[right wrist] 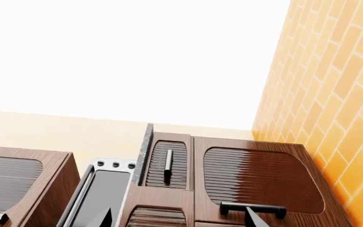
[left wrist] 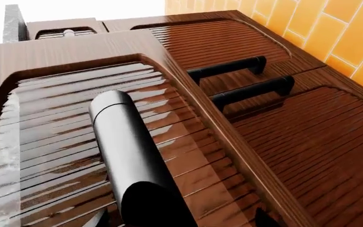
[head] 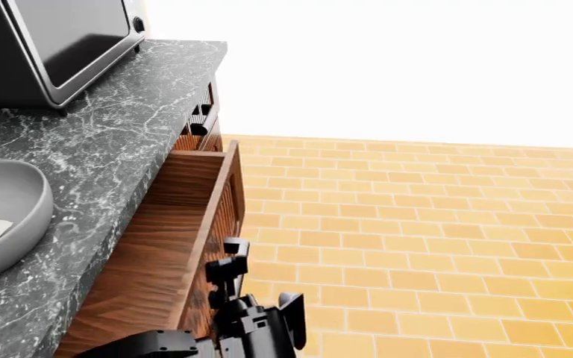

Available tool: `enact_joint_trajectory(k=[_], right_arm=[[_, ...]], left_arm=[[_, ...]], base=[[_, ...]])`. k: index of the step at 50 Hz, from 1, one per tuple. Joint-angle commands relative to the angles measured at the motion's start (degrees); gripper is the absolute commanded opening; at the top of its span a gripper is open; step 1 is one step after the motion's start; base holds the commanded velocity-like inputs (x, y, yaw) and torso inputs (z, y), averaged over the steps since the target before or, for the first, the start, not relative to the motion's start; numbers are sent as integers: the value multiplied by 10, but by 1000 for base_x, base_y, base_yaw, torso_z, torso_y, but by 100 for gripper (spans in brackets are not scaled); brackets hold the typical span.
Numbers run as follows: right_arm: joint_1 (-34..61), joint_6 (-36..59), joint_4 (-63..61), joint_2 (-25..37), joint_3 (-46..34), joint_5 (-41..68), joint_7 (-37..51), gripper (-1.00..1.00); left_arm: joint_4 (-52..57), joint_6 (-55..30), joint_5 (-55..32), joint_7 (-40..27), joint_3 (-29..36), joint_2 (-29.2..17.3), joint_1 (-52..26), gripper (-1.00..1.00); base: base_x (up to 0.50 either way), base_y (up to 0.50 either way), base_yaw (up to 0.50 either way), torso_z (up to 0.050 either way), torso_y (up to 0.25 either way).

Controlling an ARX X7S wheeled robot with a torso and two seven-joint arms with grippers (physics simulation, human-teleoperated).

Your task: Place the bar in the bowl and close the drawer.

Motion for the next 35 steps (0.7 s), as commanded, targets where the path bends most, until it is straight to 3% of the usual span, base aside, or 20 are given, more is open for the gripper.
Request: enact_joint_trajectory(k=[1,22,35], right_arm=[[0,-1,0,-1,1,0,-1,100],[6,-3,0,-5,1,0,4,100],[5,-6,0,-7,1,-1,4,100]], left_arm=[[-51,17,-10,-16,1,0,-17,100],[-131,49,25,15,1,0,-31,100],[-186,85,54,72,1,0,-32,100]], base=[[0,0,0,0,0],[0,0,0,0,0],[0,0,0,0,0]])
